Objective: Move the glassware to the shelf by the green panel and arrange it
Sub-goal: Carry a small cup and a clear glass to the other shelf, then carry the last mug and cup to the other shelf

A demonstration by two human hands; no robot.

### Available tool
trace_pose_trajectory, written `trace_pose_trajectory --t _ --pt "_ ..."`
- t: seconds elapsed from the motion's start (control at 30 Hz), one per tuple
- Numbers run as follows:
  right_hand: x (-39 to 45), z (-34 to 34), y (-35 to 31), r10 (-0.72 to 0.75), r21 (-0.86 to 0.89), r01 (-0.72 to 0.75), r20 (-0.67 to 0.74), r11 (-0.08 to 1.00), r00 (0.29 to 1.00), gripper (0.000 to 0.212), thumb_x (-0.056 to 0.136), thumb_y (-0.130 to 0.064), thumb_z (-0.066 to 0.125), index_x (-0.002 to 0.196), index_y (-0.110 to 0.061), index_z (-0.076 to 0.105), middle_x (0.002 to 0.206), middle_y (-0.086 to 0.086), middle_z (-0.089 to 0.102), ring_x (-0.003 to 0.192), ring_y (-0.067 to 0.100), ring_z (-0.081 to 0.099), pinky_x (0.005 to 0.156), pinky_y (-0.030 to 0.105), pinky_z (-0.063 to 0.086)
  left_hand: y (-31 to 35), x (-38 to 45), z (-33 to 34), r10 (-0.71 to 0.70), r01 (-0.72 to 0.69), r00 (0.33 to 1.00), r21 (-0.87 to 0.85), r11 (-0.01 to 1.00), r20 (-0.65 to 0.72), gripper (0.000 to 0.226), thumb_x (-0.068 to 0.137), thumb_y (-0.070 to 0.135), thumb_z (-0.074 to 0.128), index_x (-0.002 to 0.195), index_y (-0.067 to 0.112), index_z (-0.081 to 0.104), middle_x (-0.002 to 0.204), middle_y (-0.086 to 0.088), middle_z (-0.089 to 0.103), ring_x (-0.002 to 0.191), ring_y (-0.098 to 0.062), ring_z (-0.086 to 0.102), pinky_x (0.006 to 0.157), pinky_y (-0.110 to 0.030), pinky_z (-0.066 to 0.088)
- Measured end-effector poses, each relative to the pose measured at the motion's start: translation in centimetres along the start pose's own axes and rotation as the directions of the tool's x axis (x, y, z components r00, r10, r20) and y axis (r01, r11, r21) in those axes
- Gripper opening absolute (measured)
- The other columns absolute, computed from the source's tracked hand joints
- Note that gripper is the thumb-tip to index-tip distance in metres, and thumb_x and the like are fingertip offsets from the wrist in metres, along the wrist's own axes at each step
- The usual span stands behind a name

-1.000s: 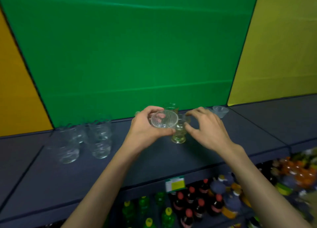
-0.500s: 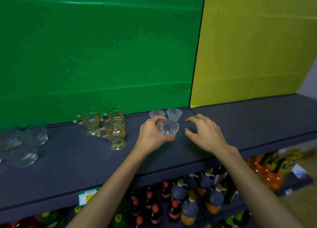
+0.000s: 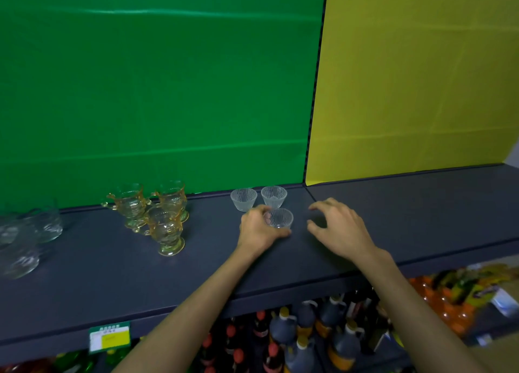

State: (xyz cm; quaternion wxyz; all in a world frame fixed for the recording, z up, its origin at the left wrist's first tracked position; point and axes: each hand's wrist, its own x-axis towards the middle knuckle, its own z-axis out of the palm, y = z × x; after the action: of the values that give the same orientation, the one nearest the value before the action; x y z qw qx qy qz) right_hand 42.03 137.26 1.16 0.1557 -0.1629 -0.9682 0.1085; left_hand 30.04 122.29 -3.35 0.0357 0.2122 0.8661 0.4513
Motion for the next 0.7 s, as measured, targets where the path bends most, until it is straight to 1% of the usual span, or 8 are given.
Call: trace_pose_trajectory --t 0.1,0.2,0.27,0.33,0.4,0.5,0.57,0.7 --pt "0.4 0.2 0.1 -0.004 0.002 0.004 0.008 1.0 1.0 0.041 0.092 -0.041 0.058 0.13 -0.025 0.061 0.131 0.001 0.059 0.115 0.025 0.058 0.09 0.035 0.044 0.1 0.3 0.5 0.002 -0.002 1.0 -0.001 1.0 0.008 0.088 0.06 0.042 0.094 0.136 0.013 0.06 0.128 -0.003 0.067 0.12 -0.017 0.06 0.101 -0.029 0.048" --pt "0.7 0.2 0.1 -0.015 0.006 0.015 0.001 1.0 1.0 0.041 0.093 -0.041 0.058 0.13 -0.025 0.06 0.132 0.001 0.059 0.116 0.023 0.058 0.09 0.035 0.044 0.2 0.3 0.5 0.035 -0.036 0.999 0.02 0.999 0.03 0.094 0.059 0.043 0.094 0.14 0.015 0.056 0.134 -0.003 0.064 0.125 -0.019 0.057 0.105 -0.031 0.047" --pt "0.9 0.2 0.1 -0.024 0.018 0.024 -0.012 1.0 1.0 0.04 0.093 -0.04 0.058 0.13 -0.025 0.06 0.132 0.0 0.059 0.117 0.023 0.057 0.09 0.035 0.044 0.3 0.1 -0.1 0.08 -0.085 0.995 0.075 0.994 0.061 0.095 0.062 0.049 0.09 0.143 0.019 0.052 0.138 -0.001 0.06 0.128 -0.019 0.054 0.107 -0.035 0.046" --pt "1.2 0.2 0.0 -0.033 0.035 0.034 -0.028 0.999 0.999 0.039 0.093 -0.04 0.058 0.129 -0.026 0.061 0.132 -0.001 0.059 0.117 0.022 0.057 0.091 0.035 0.044 0.4 -0.3 -1.2 0.138 -0.152 0.986 0.171 0.973 0.09 0.087 0.07 0.053 0.082 0.146 0.025 0.047 0.143 0.002 0.054 0.131 -0.02 0.051 0.108 -0.04 0.044" --pt "1.6 0.4 -0.5 -0.048 0.055 0.05 -0.037 0.997 0.998 0.04 0.093 -0.041 0.058 0.129 -0.026 0.061 0.132 -0.001 0.059 0.117 0.022 0.057 0.092 0.037 0.044 0.4 -0.7 -2.8 0.216 -0.23 0.973 0.297 0.927 0.079 0.076 0.079 0.052 0.072 0.146 0.028 0.047 0.146 0.005 0.05 0.132 -0.02 0.049 0.106 -0.042 0.045" --pt "2.2 1.0 -2.1 -0.092 0.06 0.094 -0.037 0.994 0.995 0.04 0.093 -0.04 0.058 0.13 -0.024 0.06 0.132 0.0 0.059 0.117 0.024 0.057 0.09 0.037 0.045 0.5 -1.5 -6.1 0.343 -0.322 0.938 0.505 0.801 0.054 0.064 0.086 0.052 0.063 0.144 0.027 0.051 0.146 0.004 0.051 0.131 -0.021 0.049 0.105 -0.04 0.045" --pt "2.7 1.4 -3.8 -0.126 0.058 0.129 -0.041 0.99 0.991 0.041 0.093 -0.04 0.058 0.13 -0.024 0.06 0.133 0.001 0.058 0.118 0.025 0.056 0.089 0.037 0.044 0.5 -2.1 -8.4 0.355 -0.314 0.934 0.591 0.743 0.049 0.06 0.089 0.05 0.061 0.143 0.026 0.053 0.146 0.001 0.053 0.132 -0.024 0.049 0.106 -0.041 0.043" --pt "3.8 2.1 -8.9 -0.235 0.072 0.238 -0.047 0.969 0.971 0.043 0.093 -0.04 0.059 0.133 -0.024 0.058 0.132 0.0 0.058 0.119 0.025 0.055 0.09 0.036 0.043 -0.6 -3.9 -13.2 0.338 -0.241 0.941 0.7 0.673 -0.001 0.056 0.092 0.049 0.054 0.143 0.027 0.053 0.147 -0.002 0.053 0.134 -0.027 0.047 0.109 -0.042 0.04"
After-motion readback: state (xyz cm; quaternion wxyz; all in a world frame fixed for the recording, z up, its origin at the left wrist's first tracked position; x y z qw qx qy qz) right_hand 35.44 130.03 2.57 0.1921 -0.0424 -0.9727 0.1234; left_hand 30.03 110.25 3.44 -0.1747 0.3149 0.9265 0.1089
